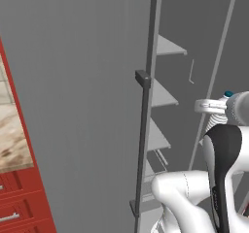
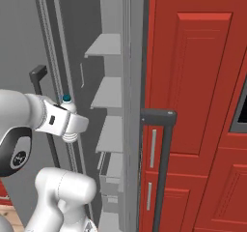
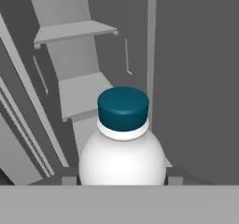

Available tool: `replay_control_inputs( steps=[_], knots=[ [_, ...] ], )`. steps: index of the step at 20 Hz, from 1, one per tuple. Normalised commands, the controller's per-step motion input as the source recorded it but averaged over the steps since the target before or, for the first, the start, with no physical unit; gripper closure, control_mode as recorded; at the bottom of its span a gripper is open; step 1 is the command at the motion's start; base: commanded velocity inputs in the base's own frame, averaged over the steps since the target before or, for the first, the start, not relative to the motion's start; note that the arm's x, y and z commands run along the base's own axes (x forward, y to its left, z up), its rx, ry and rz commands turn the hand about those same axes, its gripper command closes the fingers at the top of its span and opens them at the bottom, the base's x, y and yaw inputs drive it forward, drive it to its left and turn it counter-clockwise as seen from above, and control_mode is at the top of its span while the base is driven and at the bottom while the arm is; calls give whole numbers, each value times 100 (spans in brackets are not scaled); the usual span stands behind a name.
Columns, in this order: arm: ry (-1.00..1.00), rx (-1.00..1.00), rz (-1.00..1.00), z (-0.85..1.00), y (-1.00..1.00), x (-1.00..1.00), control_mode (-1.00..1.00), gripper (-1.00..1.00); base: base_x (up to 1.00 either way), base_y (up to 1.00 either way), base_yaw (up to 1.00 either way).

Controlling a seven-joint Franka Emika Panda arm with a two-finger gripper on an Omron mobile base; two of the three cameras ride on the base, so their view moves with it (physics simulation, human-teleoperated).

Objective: Take the bottled waters from the counter and place them in the freezer to freeze. Close the freezer door after placing the bottles.

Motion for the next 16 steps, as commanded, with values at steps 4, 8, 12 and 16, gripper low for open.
replay_control_inputs(
  steps=[4, 8, 12, 16],
  knots=[
    [0, 0, 0, 0, 0, 0, 100, 100, 10, -9, 1],
    [0, 0, 0, 0, 0, 0, 100, 100, 20, 0, 0],
    [0, 0, 0, 0, 0, 0, 100, 100, 40, -4, 1],
    [0, 0, 0, 0, 0, 0, 100, 100, 39, -5, 2]
  ],
)
